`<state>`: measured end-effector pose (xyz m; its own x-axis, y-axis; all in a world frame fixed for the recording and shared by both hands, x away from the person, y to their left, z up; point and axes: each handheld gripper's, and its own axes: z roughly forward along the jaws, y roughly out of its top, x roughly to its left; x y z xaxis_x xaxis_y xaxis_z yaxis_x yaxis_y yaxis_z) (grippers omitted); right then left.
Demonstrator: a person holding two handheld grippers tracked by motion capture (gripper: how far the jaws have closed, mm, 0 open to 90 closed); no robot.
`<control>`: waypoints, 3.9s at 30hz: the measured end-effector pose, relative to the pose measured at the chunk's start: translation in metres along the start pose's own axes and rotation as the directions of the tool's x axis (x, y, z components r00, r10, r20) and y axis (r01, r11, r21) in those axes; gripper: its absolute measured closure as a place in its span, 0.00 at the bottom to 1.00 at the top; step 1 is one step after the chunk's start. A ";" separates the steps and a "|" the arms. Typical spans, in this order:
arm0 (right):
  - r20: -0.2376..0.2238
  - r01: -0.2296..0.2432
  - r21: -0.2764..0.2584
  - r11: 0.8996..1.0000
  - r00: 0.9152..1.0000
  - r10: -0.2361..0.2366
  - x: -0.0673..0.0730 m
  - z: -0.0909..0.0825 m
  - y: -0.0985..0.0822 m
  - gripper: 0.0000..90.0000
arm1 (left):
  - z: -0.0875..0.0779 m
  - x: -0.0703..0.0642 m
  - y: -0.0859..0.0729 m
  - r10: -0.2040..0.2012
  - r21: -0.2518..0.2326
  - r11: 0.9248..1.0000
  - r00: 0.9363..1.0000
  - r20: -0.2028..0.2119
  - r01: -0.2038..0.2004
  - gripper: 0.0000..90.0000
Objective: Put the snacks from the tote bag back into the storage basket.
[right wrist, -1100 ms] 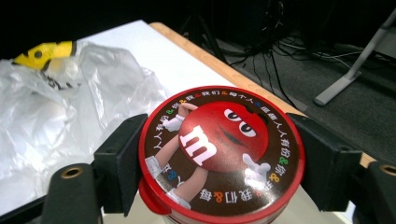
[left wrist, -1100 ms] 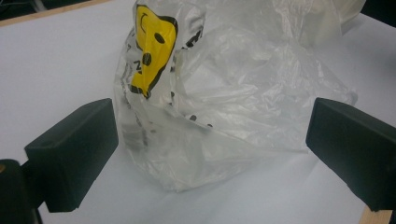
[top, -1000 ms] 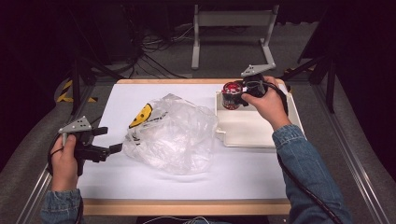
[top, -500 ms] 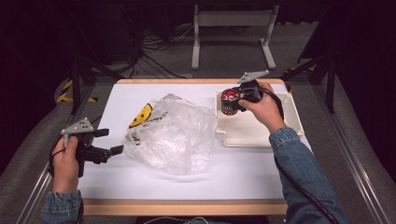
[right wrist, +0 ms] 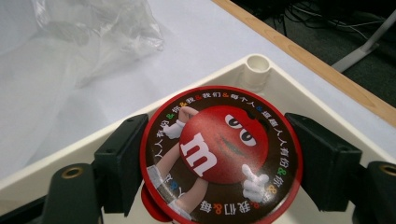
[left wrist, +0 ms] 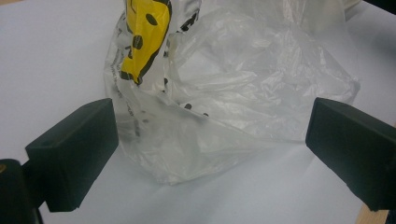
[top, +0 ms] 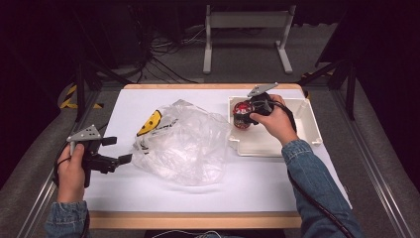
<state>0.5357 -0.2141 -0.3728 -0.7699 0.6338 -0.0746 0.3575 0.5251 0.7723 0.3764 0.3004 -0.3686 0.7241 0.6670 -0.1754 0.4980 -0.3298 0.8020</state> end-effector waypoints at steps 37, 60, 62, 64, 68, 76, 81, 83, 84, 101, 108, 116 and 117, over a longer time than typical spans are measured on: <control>-0.025 0.028 0.005 1.000 0.999 -0.028 0.006 0.019 -0.017 0.28 | 0.008 0.005 -0.003 -0.018 0.015 1.000 1.000 0.011 0.017 0.04; -0.017 -0.006 -0.096 0.995 1.000 0.004 0.008 -0.057 0.002 0.10 | -0.001 0.005 -0.012 0.014 -0.006 1.000 0.999 0.039 -0.013 0.04; -0.020 -0.007 -0.096 0.995 1.000 0.005 0.010 -0.064 0.000 0.10 | -0.002 0.005 -0.013 0.013 -0.008 1.000 0.999 0.044 -0.012 0.04; -0.027 -0.013 -0.104 0.995 1.000 0.011 0.012 -0.072 -0.002 0.09 | -0.003 0.005 -0.013 0.009 -0.014 1.000 0.999 0.042 -0.009 0.04; -0.044 -0.038 -0.118 0.992 0.998 0.033 0.018 -0.089 -0.006 0.09 | -0.002 0.005 -0.012 0.018 -0.010 1.000 0.999 0.044 -0.018 0.04; -0.064 -0.056 -0.146 0.988 0.997 0.047 0.029 -0.122 -0.019 0.09 | 0.002 0.004 -0.011 0.013 -0.019 1.000 0.999 0.047 -0.012 0.04; -0.084 -0.063 -0.187 0.980 0.995 0.047 0.032 -0.138 -0.029 0.04 | 0.009 0.001 -0.010 0.007 -0.006 1.000 0.998 0.058 -0.007 0.04; -0.093 -0.066 -0.197 0.978 0.995 0.048 0.033 -0.143 -0.034 0.03 | 0.012 -0.001 -0.010 0.022 0.004 1.000 0.998 0.067 -0.022 0.04; -0.100 -0.072 -0.203 0.977 0.994 0.052 0.033 -0.144 -0.037 0.03 | 0.012 -0.001 -0.010 0.024 0.005 1.000 0.997 0.069 -0.025 0.04; -0.109 -0.049 -0.211 0.976 0.994 0.026 0.043 -0.156 -0.088 0.02 | 0.017 -0.010 -0.024 0.022 -0.053 0.998 0.998 0.051 -0.020 0.04; -0.128 -0.074 -0.283 0.956 0.991 0.039 0.052 -0.156 -0.105 0.02 | 0.018 -0.016 -0.033 0.034 -0.087 0.996 0.998 0.046 -0.030 0.04; -0.141 -0.095 -0.280 0.955 0.988 0.057 0.056 -0.147 -0.123 0.02 | 0.026 -0.020 -0.042 0.050 -0.083 0.996 0.997 0.055 -0.045 0.04; -0.143 -0.098 -0.281 0.955 0.988 0.059 0.057 -0.146 -0.124 0.02 | 0.027 -0.021 -0.043 0.053 -0.079 0.996 0.997 0.049 -0.049 0.04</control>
<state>0.3703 -0.3266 -0.3807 -0.8152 0.5758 0.0625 0.2684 0.2800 0.9217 0.3528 0.2824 -0.4152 0.7716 0.6155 -0.1604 0.4231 -0.3084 0.8520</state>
